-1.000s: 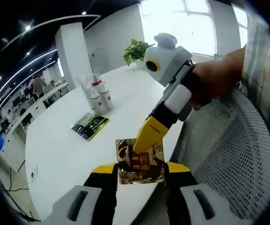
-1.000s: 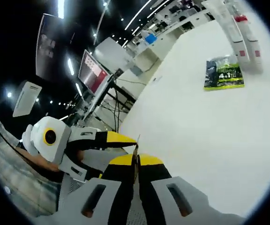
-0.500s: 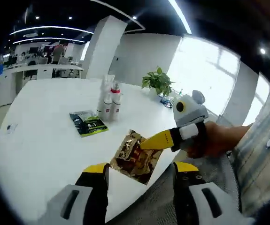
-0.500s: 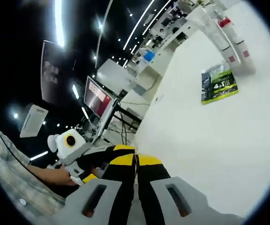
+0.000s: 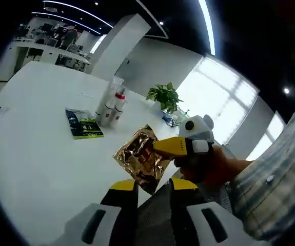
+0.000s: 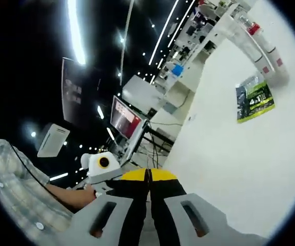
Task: Arrange the skincare products in the storage area until every visible bottle or jar stands upright without overlapping.
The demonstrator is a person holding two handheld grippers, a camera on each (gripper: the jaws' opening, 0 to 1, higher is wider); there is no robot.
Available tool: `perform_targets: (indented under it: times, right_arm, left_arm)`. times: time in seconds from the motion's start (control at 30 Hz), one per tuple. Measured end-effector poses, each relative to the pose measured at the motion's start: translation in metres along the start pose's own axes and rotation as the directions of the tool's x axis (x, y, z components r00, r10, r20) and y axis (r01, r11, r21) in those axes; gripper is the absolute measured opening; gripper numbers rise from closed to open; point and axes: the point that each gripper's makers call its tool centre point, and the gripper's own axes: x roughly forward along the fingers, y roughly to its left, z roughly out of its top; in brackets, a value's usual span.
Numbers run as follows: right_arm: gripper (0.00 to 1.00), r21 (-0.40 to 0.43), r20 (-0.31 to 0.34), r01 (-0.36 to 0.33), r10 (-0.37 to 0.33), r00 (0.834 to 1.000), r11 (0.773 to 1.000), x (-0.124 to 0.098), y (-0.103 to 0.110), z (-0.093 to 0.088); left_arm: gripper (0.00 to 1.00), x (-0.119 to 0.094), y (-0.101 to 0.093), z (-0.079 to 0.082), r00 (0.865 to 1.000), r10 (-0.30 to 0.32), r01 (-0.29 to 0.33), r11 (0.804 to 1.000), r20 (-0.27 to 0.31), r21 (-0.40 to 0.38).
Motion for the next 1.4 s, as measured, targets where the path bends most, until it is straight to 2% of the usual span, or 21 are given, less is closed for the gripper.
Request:
perform_targets:
  times: [0.1, 0.27, 0.37, 0.4, 0.47, 0.53, 0.63, 0.8, 0.87, 0.9, 1.0, 1.03, 1.07, 1.1, 1.17, 1.2, 1.23, 1.27, 1.33, 1.37, 1.4]
  right_arm:
    - [0.0, 0.013, 0.003, 0.003, -0.003, 1.0, 1.0, 0.0, -0.001, 0.0]
    - [0.0, 0.009, 0.003, 0.006, -0.006, 1.0, 1.0, 0.001, 0.0, -0.002]
    - [0.0, 0.006, 0.001, 0.013, -0.013, 1.0, 1.0, 0.001, -0.002, -0.002]
    - [0.0, 0.005, -0.012, 0.021, -0.021, 1.0, 1.0, 0.001, -0.003, -0.005]
    - [0.0, -0.003, -0.021, 0.018, -0.018, 1.0, 1.0, 0.003, -0.003, -0.006]
    - [0.0, -0.018, -0.038, 0.014, -0.015, 0.999, 1.0, 0.005, -0.001, -0.01]
    - [0.0, -0.055, -0.068, 0.031, -0.035, 0.997, 0.998, 0.006, -0.003, -0.015]
    - [0.05, -0.048, -0.072, 0.037, -0.041, 0.997, 0.998, 0.007, -0.005, -0.015]
    - [0.11, -0.165, -0.078, 0.05, -0.063, 0.995, 0.985, 0.007, -0.003, -0.014]
    - [0.18, -0.22, -0.07, 0.085, -0.103, 0.992, 0.972, 0.006, -0.005, -0.012]
    - [0.36, -0.315, -0.096, 0.151, -0.19, 0.977, 0.937, 0.0, -0.008, -0.015]
    - [0.39, -0.374, -0.106, 0.19, -0.246, 0.964, 0.908, -0.005, -0.012, -0.016]
    - [0.4, -0.397, -0.118, 0.227, -0.295, 0.948, 0.889, -0.009, -0.016, -0.018]
    - [0.4, -0.439, -0.157, 0.259, -0.357, 0.921, 0.86, -0.016, -0.023, -0.024]
    - [0.39, -0.538, -0.179, 0.258, -0.408, 0.895, 0.802, -0.022, -0.028, -0.027]
    - [0.39, -0.599, -0.171, 0.27, -0.45, 0.877, 0.754, -0.027, -0.034, -0.025]
    - [0.4, -0.608, -0.178, 0.279, -0.47, 0.864, 0.743, -0.031, -0.036, -0.027]
    - [0.4, -0.6, -0.189, 0.287, -0.482, 0.856, 0.746, -0.034, -0.037, -0.028]
    - [0.47, -0.575, -0.187, 0.292, -0.47, 0.862, 0.764, -0.037, -0.035, -0.027]
    - [0.49, -0.545, -0.181, 0.304, -0.463, 0.868, 0.782, -0.037, -0.034, -0.025]
    - [0.48, -0.534, -0.174, 0.295, -0.445, 0.879, 0.792, -0.039, -0.031, -0.022]
  left_arm:
    - [0.11, -0.003, 0.004, 0.005, 1.0, 0.011, -0.011, 0.999, 0.024, -0.033]
    - [0.07, -0.008, 0.008, 0.008, 0.998, 0.031, -0.028, 0.998, 0.046, -0.055]
    - [0.01, -0.012, 0.005, 0.017, 0.995, -0.005, 0.019, 0.99, 0.096, -0.139]
    - [0.01, -0.014, 0.006, 0.022, 0.992, -0.016, 0.037, 0.984, 0.122, -0.173]
    - [0.01, -0.02, 0.009, 0.03, 0.986, 0.0, 0.034, 0.979, 0.168, -0.202]
    - [0.01, -0.024, 0.012, 0.034, 0.982, -0.001, 0.045, 0.973, 0.19, -0.228]
    - [0.01, -0.024, 0.013, 0.032, 0.984, 0.006, 0.037, 0.971, 0.179, -0.236]
    - [0.0, -0.022, 0.012, 0.034, 0.982, 0.0, 0.049, 0.966, 0.191, -0.252]
    - [0.0, -0.023, 0.014, 0.035, 0.98, 0.002, 0.053, 0.962, 0.199, -0.267]
    - [0.0, -0.024, 0.017, 0.035, 0.979, 0.017, 0.04, 0.96, 0.202, -0.276]
    - [0.0, -0.024, 0.024, 0.038, 0.976, 0.04, 0.032, 0.947, 0.216, -0.319]
    - [0.0, -0.025, 0.026, 0.039, 0.974, 0.049, 0.029, 0.942, 0.221, -0.335]
    - [0.0, -0.024, 0.026, 0.04, 0.972, 0.055, 0.029, 0.936, 0.227, -0.35]
    - [0.0, -0.023, 0.028, 0.043, 0.965, 0.068, 0.04, 0.918, 0.254, -0.396]
    - [0.01, -0.022, 0.031, 0.044, 0.962, 0.072, 0.047, 0.907, 0.262, -0.419]
    - [0.01, -0.02, 0.033, 0.043, 0.962, 0.076, 0.047, 0.901, 0.263, -0.431]
    - [0.01, -0.018, 0.034, 0.043, 0.962, 0.077, 0.047, 0.898, 0.262, -0.437]
    - [0.01, -0.017, 0.037, 0.043, 0.962, 0.081, 0.043, 0.897, 0.26, -0.439]
    - [0.01, -0.013, 0.038, 0.042, 0.965, 0.084, 0.039, 0.892, 0.25, -0.451]
    - [0.01, -0.011, 0.038, 0.041, 0.965, 0.087, 0.037, 0.889, 0.249, -0.455]
    - [0.01, -0.01, 0.037, 0.042, 0.964, 0.09, 0.038, 0.885, 0.249, -0.465]
